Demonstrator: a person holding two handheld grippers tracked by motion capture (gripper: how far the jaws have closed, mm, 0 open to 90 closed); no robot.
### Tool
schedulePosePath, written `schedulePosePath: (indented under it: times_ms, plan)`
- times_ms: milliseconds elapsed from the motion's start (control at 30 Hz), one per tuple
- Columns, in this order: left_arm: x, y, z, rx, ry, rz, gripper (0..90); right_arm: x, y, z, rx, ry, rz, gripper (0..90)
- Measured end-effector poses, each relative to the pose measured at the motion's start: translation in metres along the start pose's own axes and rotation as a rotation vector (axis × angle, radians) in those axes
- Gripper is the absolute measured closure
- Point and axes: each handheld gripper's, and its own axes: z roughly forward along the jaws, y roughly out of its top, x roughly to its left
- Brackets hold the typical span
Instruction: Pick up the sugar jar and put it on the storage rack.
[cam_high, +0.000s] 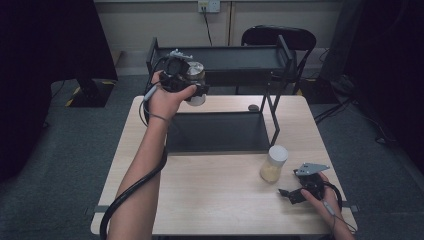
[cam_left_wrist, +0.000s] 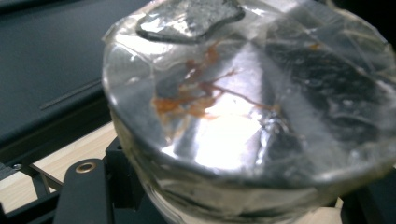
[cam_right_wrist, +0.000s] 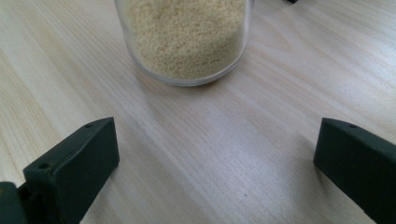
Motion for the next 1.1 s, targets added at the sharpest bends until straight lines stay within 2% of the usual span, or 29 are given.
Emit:
schedulePosePath:
  times_ms: [667,700,1100]
  plan:
    - [0.002,0.033,-0.008,0.019,-0.017,0.001,30.9,0.000,0.000,0.000,0.001,0.001,0.000,0.0]
    - [0.003,0.033,-0.008,0.014,-0.021,-0.009,30.9,0.000,0.000,0.000,0.001,0.000,0.000,0.0]
    - [0.001,0.049,-0.013,0.009,-0.012,-0.008,30.9,0.000,0.000,0.000,0.001,0.001,-0.001,0.0]
